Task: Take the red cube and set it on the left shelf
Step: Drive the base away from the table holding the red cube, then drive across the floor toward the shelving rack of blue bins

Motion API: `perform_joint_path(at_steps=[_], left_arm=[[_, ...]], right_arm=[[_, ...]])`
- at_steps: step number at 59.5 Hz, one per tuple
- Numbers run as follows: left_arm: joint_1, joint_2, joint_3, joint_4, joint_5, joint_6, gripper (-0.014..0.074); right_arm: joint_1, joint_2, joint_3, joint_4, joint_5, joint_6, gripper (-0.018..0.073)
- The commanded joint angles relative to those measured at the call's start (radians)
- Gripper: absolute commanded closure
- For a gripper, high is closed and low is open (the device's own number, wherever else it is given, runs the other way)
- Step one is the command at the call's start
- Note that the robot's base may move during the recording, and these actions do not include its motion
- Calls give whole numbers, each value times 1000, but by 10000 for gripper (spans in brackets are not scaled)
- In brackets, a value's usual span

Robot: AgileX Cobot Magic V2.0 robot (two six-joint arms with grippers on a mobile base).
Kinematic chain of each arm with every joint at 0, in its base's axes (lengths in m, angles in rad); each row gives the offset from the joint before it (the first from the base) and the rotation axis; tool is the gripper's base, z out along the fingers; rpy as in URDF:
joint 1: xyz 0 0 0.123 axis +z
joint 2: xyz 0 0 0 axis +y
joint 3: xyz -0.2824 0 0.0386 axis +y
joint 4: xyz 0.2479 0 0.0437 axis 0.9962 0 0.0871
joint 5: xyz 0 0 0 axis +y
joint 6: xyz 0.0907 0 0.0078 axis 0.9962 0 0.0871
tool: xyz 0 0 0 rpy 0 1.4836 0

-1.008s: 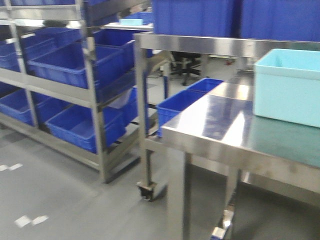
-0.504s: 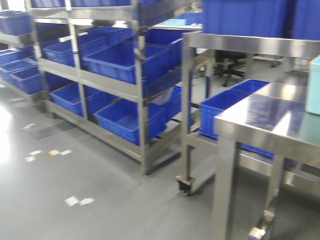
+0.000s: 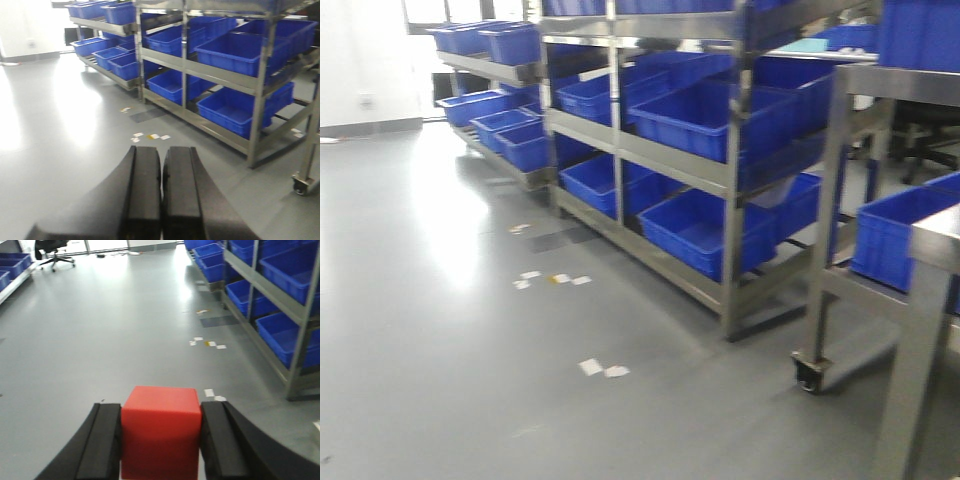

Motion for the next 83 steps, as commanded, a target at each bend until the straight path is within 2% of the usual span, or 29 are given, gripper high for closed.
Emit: perform_joint_path(at_steps=[1, 83], left_arm=[[-5, -15, 23, -4, -88, -1, 495], [-5, -15, 23, -4, -88, -1, 495]], right_arm=[[-8, 2, -27, -6, -90, -7, 503], [-8, 2, -27, -6, -90, -7, 503]])
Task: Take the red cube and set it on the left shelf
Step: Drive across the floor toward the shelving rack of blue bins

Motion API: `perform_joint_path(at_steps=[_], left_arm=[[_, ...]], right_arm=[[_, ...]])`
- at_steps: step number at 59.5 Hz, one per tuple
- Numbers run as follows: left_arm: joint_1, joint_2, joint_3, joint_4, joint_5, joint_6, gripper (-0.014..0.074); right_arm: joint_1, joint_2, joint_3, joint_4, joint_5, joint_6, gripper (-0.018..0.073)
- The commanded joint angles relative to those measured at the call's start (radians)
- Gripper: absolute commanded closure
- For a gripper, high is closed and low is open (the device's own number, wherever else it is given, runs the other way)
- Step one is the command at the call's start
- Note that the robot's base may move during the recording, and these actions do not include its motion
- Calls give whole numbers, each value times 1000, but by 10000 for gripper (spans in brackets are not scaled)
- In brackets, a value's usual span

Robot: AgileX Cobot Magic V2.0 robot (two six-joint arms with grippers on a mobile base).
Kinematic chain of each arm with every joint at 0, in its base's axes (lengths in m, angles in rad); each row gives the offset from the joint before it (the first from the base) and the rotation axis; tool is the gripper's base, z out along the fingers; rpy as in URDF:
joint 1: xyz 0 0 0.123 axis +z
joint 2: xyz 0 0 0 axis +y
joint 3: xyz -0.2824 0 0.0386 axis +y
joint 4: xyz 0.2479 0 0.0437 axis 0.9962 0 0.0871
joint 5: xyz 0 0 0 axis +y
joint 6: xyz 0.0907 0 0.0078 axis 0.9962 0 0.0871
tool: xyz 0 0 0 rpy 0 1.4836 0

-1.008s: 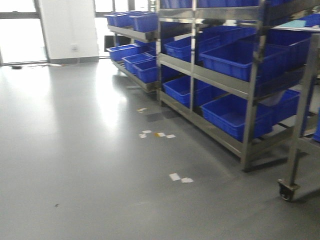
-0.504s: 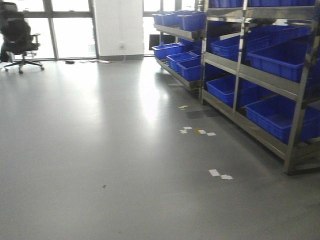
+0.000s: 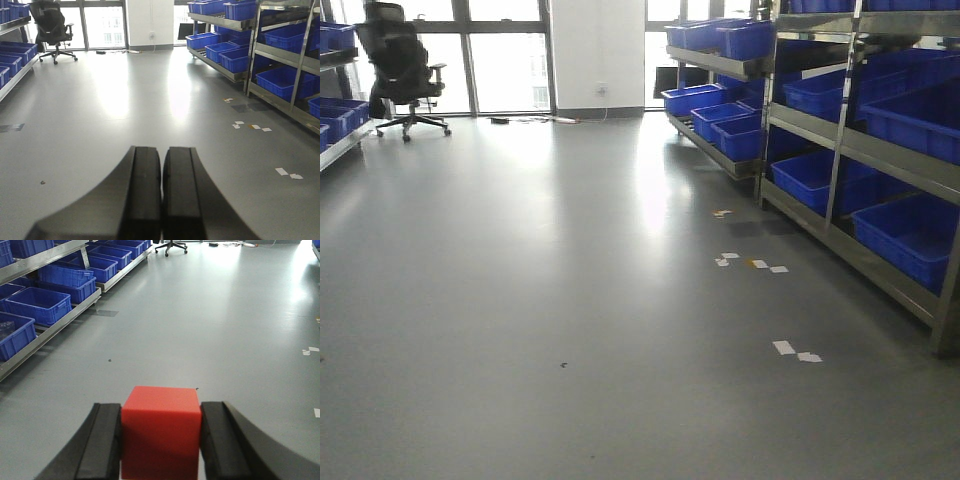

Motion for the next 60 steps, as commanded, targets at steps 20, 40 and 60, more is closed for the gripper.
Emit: perform_joint_path(at_steps=[20, 40, 60], left_arm=[[-5, -15, 23, -4, -88, -1, 495], [-5, -15, 23, -4, -88, -1, 495], [-5, -15, 23, -4, -88, -1, 495]], right_arm=[[-8, 4, -27, -6, -90, -7, 503], [-8, 4, -27, -6, -90, -7, 503], [-8, 4, -27, -6, -90, -7, 503]])
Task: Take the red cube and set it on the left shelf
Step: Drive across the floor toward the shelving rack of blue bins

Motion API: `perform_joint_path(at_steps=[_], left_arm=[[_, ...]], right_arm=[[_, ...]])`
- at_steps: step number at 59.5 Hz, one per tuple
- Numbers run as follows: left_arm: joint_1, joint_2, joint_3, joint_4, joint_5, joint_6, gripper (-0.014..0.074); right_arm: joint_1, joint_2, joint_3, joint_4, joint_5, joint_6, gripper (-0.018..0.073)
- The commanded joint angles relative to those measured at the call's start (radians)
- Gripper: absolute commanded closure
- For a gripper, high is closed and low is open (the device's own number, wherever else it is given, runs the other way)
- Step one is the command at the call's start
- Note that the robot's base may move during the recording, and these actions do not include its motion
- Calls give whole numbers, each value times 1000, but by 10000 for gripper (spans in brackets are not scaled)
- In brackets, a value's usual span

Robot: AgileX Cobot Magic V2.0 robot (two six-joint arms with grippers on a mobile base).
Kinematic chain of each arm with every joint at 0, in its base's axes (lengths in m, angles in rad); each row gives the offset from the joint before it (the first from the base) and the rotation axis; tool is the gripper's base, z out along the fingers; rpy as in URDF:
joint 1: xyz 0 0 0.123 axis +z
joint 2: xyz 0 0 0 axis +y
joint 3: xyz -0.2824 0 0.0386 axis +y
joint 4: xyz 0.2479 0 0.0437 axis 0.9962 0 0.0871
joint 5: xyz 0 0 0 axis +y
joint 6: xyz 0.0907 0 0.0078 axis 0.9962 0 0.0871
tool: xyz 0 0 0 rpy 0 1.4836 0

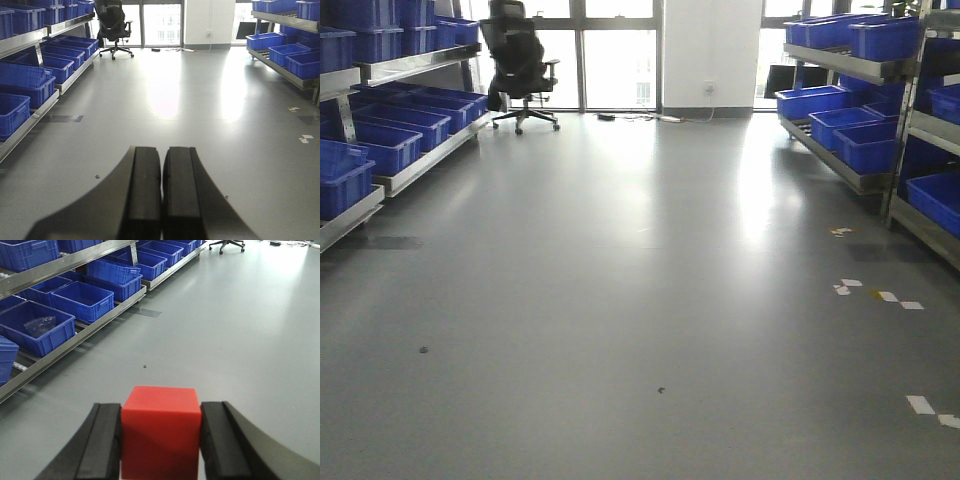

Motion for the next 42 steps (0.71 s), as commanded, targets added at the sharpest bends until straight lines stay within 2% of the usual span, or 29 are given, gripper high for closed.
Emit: perform_joint_path(at_steps=[1, 42], left_arm=[[-5, -15, 23, -4, -88, -1, 495], [-5, -15, 23, -4, -88, -1, 495]], right_arm=[[-8, 4, -27, -6, -90, -7, 503], [-8, 4, -27, -6, -90, -7, 503]])
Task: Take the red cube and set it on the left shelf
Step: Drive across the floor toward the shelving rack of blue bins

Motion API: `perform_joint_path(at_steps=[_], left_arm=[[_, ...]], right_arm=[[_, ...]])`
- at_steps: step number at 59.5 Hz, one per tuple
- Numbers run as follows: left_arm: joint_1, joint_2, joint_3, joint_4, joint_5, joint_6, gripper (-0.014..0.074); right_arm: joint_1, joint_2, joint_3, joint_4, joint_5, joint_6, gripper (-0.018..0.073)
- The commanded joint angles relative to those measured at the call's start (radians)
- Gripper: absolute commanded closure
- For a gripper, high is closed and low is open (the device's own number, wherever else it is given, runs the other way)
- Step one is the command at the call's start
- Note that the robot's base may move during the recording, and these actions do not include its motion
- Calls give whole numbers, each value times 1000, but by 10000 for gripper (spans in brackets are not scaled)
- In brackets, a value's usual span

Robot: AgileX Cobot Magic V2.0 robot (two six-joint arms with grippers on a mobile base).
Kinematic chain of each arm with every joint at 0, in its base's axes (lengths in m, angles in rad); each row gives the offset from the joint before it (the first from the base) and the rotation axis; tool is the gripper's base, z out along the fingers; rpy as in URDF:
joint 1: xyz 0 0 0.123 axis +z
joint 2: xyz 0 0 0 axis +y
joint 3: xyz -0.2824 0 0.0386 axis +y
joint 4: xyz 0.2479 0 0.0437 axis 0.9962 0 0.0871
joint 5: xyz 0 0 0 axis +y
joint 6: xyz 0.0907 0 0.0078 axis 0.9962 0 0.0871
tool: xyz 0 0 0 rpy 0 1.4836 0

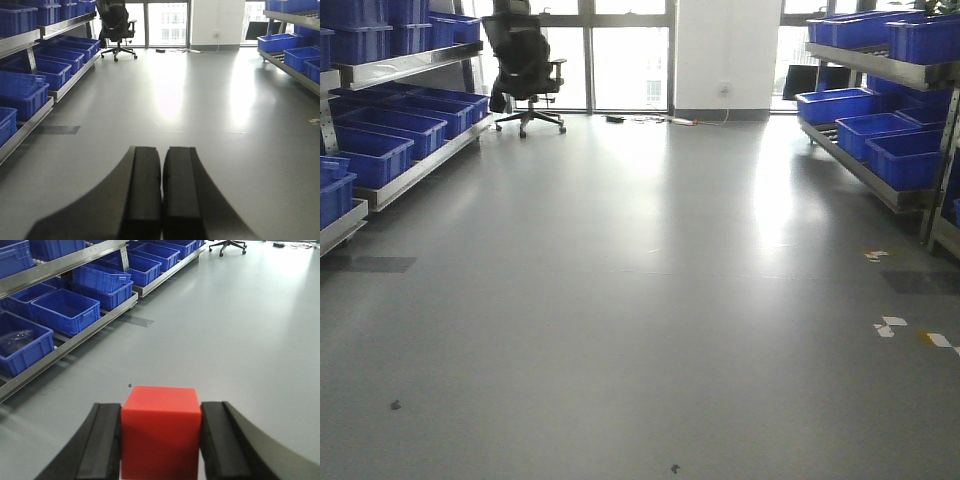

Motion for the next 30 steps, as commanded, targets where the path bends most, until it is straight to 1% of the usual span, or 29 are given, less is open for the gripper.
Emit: perform_joint_path(at_steps=[1, 30], left_arm=[[-5, -15, 23, -4, -88, -1, 495], [-5, -15, 23, -4, -88, -1, 495]], right_arm=[[-8, 4, -27, -6, -90, -7, 503], [-8, 4, -27, -6, -89, -7, 503]])
